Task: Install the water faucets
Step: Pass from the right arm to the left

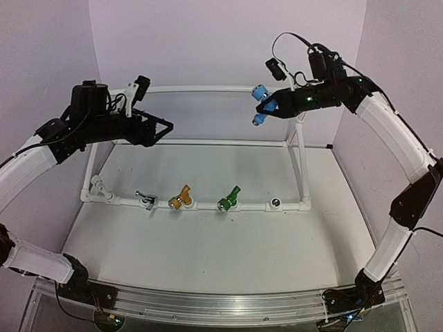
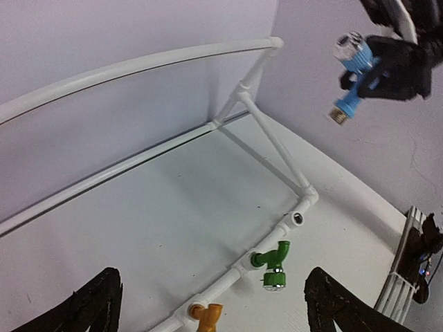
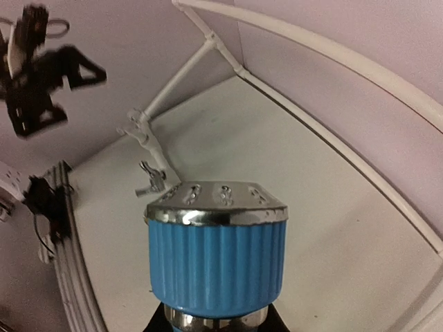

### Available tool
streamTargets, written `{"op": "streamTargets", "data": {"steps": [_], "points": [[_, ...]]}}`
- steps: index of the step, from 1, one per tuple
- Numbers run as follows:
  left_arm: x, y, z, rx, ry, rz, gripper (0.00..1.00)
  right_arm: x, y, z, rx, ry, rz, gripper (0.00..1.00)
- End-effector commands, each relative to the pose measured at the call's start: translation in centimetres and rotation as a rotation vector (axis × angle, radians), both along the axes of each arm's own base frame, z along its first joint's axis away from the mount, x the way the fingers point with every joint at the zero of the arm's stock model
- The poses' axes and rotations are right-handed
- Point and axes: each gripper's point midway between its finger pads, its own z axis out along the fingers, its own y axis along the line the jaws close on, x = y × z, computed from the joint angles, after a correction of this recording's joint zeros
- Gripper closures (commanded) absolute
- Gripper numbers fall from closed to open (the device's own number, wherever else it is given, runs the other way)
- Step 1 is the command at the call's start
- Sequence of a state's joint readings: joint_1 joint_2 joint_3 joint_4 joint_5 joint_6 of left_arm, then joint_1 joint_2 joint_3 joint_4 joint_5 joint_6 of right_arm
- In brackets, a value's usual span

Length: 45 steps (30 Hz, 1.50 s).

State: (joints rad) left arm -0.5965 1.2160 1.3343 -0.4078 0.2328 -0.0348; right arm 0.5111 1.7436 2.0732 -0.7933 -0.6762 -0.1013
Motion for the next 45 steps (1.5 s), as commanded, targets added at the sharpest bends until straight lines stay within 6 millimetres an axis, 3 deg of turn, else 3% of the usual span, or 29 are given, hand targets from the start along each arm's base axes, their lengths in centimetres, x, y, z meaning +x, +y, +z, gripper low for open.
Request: {"op": "streamTargets", "data": {"steps": [1,6,15,30,34,38,42,45], "points": [[-1.1,-5.1,1.5,0.103,-0.219,-0.122,0.10,-1.1,2.3,1.5,0.227,0.284,0.040,1.00],[-1.5,-10.6,2.5,0.153,-0.365,-0.173,0.14,-2.0,3.0,2.3,0.312,0.345,0.063,1.00],[-0.9,-16.1,3.3,0.139,-0.417,-0.270,0.19,-4.6,4.2,2.6,0.318,0.353,0.121,1.00],[-1.9,-19.1,2.1,0.143,-0.401,-0.336,0.45,-5.1,4.0,2.6,0.329,0.369,0.129,1.00],[-1.6,-19.1,2.5,0.141,-0.413,-0.312,0.60,-5.5,3.9,2.3,0.324,0.373,0.134,1.00],[-1.5,-18.5,2.7,0.157,-0.423,-0.296,0.80,-5.8,3.4,1.4,0.310,0.392,0.125,0.88],[-2.4,-17.5,2.1,0.165,-0.423,-0.310,0.93,-5.4,1.5,1.3,0.310,0.387,0.111,0.54],[-3.4,-16.7,1.3,0.200,-0.450,-0.342,0.96,-5.4,0.2,0.1,0.261,0.404,0.098,0.51]]}}
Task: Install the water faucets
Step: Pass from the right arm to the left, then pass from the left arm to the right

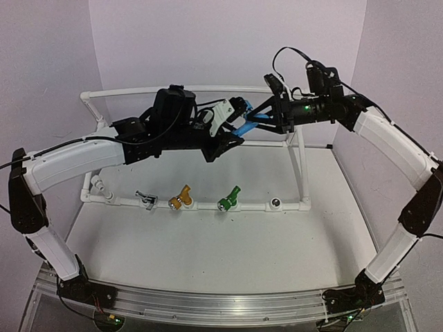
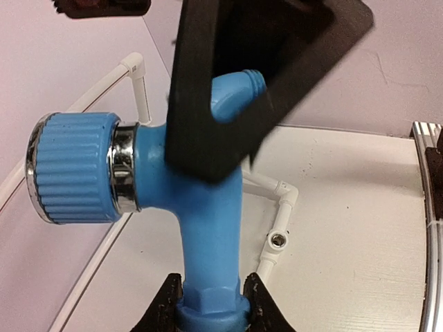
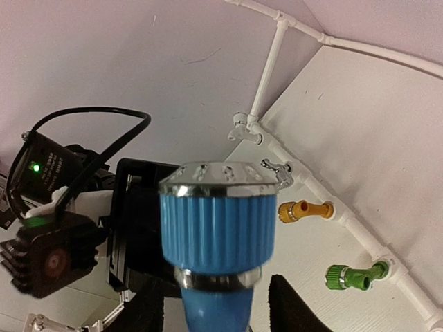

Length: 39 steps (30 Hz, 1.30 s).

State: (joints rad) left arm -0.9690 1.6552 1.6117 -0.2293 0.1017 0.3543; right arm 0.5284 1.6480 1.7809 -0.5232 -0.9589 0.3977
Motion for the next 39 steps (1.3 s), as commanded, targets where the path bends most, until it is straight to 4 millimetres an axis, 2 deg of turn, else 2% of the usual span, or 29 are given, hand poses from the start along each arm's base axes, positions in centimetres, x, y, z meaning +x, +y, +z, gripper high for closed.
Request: {"op": "streamTargets", "data": {"steps": [1,4,8,11,14,25,33,36,39], "points": [[-1.5,2.2,3.0,-0.027,-0.109,-0.029,0.97,-1.4,-2.5,0.8,-0.025,-0.055,0.032,0.52],[-2.6,2.2,1.7,0.043,-0.144,-0.103,1.00,-3.0,-2.9,-1.8,-0.094,0.015,0.101,0.53],[-3.2,2.3,0.7,0.092,-0.167,-0.146,1.00,-4.7,-3.4,-4.3,-0.195,0.020,0.222,0.52],[-3.2,2.1,0.3,0.103,-0.173,-0.155,1.00,-6.0,-3.2,-4.6,-0.210,0.029,0.277,0.50],[-3.3,1.8,0.2,0.103,-0.173,-0.173,1.00,-7.1,-2.3,-4.6,-0.209,0.030,0.312,0.50],[-3.9,0.1,-0.6,0.122,-0.209,-0.222,1.00,-6.0,-0.5,-4.2,-0.157,0.102,0.296,0.57],[-4.3,-0.8,-0.6,0.131,-0.240,-0.243,1.00,-5.8,-0.4,-4.5,-0.159,0.128,0.284,0.68],[-4.5,-1.1,-0.5,0.133,-0.250,-0.246,1.00,-5.7,-0.4,-4.8,-0.164,0.133,0.276,0.69],[-4.5,-1.4,-0.5,0.138,-0.258,-0.240,1.00,-5.7,-0.4,-4.9,-0.159,0.143,0.267,0.77]]}}
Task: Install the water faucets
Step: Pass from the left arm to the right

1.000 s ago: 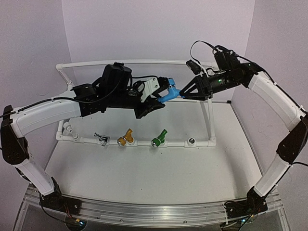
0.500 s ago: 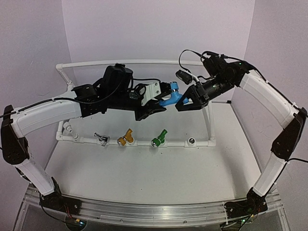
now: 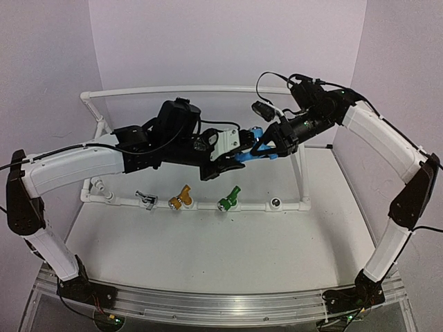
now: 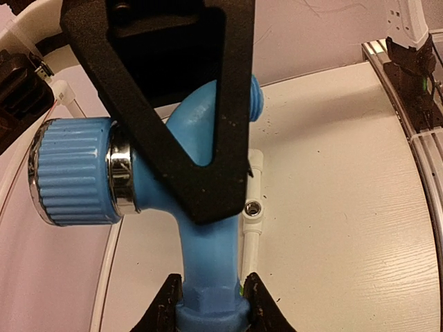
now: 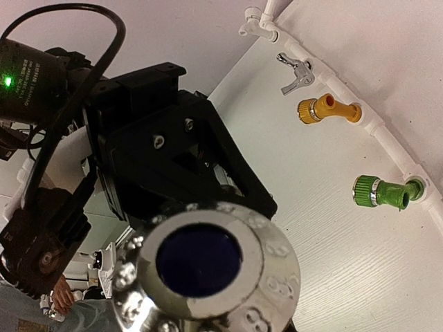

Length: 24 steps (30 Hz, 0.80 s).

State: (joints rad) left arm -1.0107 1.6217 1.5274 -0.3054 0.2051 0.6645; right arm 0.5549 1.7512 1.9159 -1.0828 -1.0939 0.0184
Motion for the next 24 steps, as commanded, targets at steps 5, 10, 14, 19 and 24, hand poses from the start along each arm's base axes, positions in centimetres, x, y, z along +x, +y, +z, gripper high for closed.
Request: {"op": "streamTargets", "data": {"steps": [5,10,14,19,24], "points": [[0.1,-1.2,3.5,-0.073,-0.083,0.013,0.98,0.3,0.3,0.3,0.027,0.017,-0.021,1.00],[1.1,0.1,4.7,-0.148,-0.007,0.142,0.56,1.0,-0.9,0.2,-0.007,-0.045,-0.057,1.00],[2.8,3.2,5.4,-0.208,0.080,0.359,0.32,3.7,-4.4,-1.5,-0.166,-0.276,-0.102,1.00],[6.1,9.4,5.8,-0.354,0.336,0.681,0.15,5.4,-9.4,-6.4,-0.496,-0.646,0.012,1.00],[8.4,15.6,5.8,-0.549,0.588,0.871,0.10,6.1,-13.1,-11.1,-0.737,-0.936,0.198,1.00]]}}
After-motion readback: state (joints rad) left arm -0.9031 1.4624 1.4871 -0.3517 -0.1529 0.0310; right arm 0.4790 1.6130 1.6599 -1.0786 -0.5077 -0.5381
